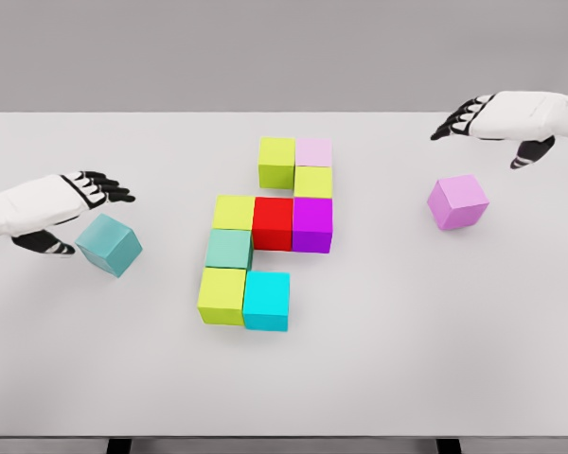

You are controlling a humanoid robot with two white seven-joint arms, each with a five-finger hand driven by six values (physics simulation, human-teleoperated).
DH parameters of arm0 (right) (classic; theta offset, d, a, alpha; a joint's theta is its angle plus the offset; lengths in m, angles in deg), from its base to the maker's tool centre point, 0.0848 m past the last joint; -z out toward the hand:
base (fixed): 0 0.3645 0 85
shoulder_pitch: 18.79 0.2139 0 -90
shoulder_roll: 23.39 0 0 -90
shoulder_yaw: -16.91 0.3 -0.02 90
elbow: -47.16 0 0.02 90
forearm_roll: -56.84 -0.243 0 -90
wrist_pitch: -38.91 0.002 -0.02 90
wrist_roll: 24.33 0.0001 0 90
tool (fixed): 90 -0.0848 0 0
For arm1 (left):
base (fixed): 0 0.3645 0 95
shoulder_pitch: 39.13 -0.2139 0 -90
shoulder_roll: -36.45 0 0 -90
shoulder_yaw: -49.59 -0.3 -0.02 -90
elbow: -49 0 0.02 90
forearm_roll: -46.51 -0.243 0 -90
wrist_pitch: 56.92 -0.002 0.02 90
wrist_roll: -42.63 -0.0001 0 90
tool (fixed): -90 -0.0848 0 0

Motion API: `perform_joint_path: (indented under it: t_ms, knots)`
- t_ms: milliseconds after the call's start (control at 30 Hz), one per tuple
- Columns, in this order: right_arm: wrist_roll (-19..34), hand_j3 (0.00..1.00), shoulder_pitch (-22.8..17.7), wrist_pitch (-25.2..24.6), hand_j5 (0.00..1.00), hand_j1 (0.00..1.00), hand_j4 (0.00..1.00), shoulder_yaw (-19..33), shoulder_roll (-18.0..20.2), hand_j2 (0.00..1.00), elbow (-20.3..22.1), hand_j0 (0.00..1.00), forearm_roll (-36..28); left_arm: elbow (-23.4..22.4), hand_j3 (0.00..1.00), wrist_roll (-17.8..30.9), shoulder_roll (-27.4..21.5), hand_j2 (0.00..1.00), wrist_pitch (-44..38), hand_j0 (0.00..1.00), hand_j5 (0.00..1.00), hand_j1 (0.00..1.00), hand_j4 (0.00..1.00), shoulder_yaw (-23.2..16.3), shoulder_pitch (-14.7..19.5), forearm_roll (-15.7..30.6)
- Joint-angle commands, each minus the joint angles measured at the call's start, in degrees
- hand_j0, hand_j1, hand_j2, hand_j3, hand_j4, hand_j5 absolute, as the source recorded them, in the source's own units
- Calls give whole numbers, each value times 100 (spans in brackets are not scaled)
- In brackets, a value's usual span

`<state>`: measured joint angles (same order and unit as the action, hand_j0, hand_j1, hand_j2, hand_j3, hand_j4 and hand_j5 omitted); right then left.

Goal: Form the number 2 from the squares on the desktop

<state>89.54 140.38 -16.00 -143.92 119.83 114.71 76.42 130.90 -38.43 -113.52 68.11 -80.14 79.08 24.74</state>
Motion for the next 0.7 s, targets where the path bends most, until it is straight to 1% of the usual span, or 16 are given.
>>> perform_joint_path:
  t_ms: [0, 67, 133, 167, 233, 367, 567, 633, 667]
  knots:
    - [3, 100, 17, -9, 100, 100, 100, -177, -39, 100, -76, 100, -33, -96, 100, 47, 47, 100, -3, 100, 100, 100, 100, -324, 61, 155]
    - [3, 100, -17, -9, 100, 100, 100, -291, -39, 100, -6, 100, -25, -87, 100, 56, -23, 100, -3, 100, 100, 100, 100, -685, 299, 305]
    - [3, 100, -79, -9, 100, 100, 100, -353, -48, 100, 3, 100, 2, -61, 100, 56, -137, 100, -3, 100, 100, 100, 100, -1054, 563, 332]
    - [4, 100, -123, -9, 100, 100, 100, -370, -48, 100, 38, 100, 11, -43, 100, 56, -181, 100, -3, 100, 100, 100, 100, -1160, 624, 332]
    - [12, 100, -149, -9, 100, 100, 100, -379, -48, 100, 126, 100, 90, -34, 100, 64, -269, 100, -3, 100, 100, 100, 100, -1230, 668, 297]
    - [12, 100, -246, -9, 100, 100, 100, -370, -127, 100, 65, 100, 283, -17, 100, 64, -366, 100, -3, 100, 100, 100, 100, -1239, 703, 288]
    - [30, 100, -272, -9, 100, 100, 100, -370, -136, 100, 65, 100, 336, 18, 100, 64, -349, 100, -3, 100, 100, 100, 100, -1239, 862, 270]
    - [30, 100, -281, -9, 100, 100, 100, -344, -224, 100, 39, 100, 502, 27, 100, 64, -305, 100, -3, 100, 100, 100, 100, -1239, 879, 261]
    - [21, 100, -308, -9, 100, 100, 100, -344, -285, 100, -49, 100, 547, 27, 100, 64, -278, 100, -3, 100, 100, 100, 100, -1239, 888, 253]
